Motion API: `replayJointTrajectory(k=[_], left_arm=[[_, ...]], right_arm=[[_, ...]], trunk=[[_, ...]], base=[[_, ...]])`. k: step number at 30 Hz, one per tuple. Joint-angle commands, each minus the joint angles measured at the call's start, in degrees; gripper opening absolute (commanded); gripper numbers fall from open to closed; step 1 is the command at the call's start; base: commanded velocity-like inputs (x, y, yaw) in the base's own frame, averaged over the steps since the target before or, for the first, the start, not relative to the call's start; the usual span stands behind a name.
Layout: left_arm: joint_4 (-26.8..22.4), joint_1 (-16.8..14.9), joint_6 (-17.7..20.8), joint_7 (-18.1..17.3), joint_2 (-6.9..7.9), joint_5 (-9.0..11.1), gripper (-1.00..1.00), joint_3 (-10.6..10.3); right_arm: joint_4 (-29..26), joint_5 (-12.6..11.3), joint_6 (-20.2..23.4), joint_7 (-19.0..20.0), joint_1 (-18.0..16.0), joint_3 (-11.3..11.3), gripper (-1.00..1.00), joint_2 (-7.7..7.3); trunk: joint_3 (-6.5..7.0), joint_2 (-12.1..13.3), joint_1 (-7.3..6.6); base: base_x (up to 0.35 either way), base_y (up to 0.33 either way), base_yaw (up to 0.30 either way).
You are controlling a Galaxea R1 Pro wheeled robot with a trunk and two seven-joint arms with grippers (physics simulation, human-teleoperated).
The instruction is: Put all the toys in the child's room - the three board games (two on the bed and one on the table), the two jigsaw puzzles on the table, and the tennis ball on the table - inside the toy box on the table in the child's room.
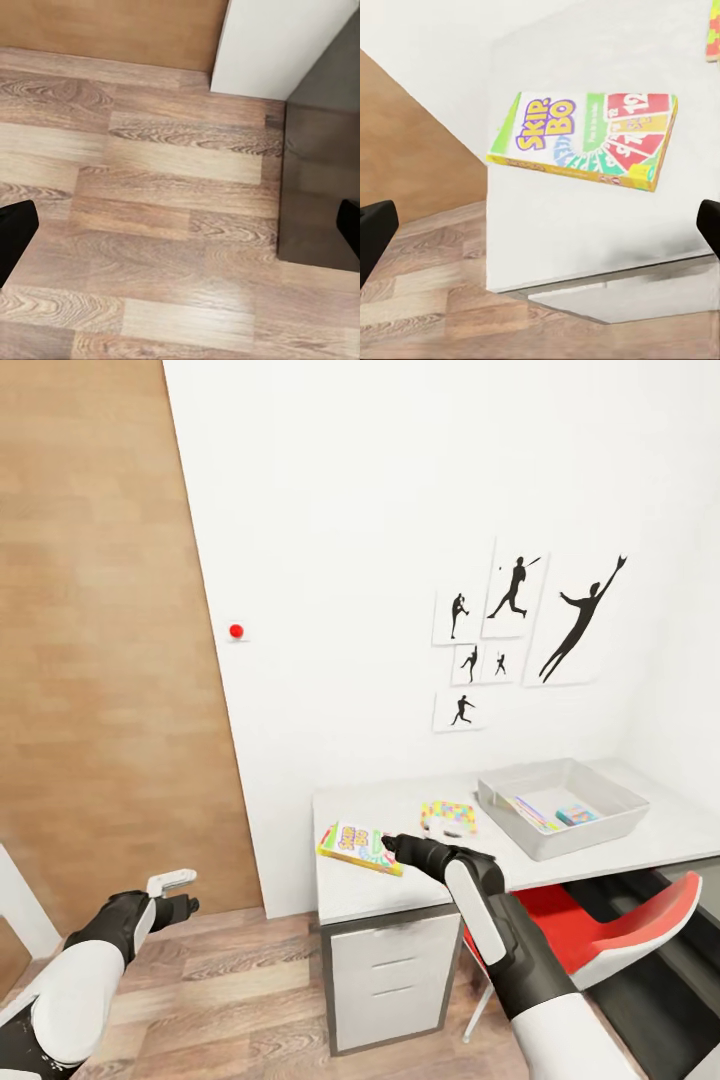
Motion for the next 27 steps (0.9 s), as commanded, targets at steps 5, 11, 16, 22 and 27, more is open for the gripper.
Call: replayJointTrajectory(k=[5,11,16,22,27], left_arm=[[-0.1,-0.1,0.2,-0.6,-0.05,-0.6,1.0,0.4],[-0.1,-0.1,0.3,-0.6,-0.12,-0.5,1.0,0.4],[-0.1,-0.1,0.3,-3.4,-0.02,-0.6,1.0,0.4],[-0.5,-0.1,0.6,-9.1,0.17,-0.7,1.0,0.4],[-1.3,-0.1,0.8,-10.6,0.23,-0.7,1.0,0.4]], right_arm=[[0.4,-1.1,12.5,-8.8,-7.7,-0.3,1.0,3.01],[5.9,-1.3,17.9,-14.7,-18.9,-1.2,1.0,4.4],[19.6,-1.5,18.8,-16.4,-29.6,-4.6,1.0,4.4],[26.7,-1.6,18.9,-16.8,-34.2,-10.0,1.0,4.4],[34.6,-1.5,18.9,-17.8,-37.5,-12.2,1.0,4.4]], trunk=[[-0.1,-0.1,0.04],[-0.1,-0.1,0.04],[-0.1,-0.1,0.04],[-0.1,-0.1,0.04],[-0.1,-0.1,0.04]], base=[[0.045,0.062,0.0],[0.009,0.012,0.0],[0.001,0.002,0.0],[0.0,0.0,0.0],[0.0,0.0,0.0]])
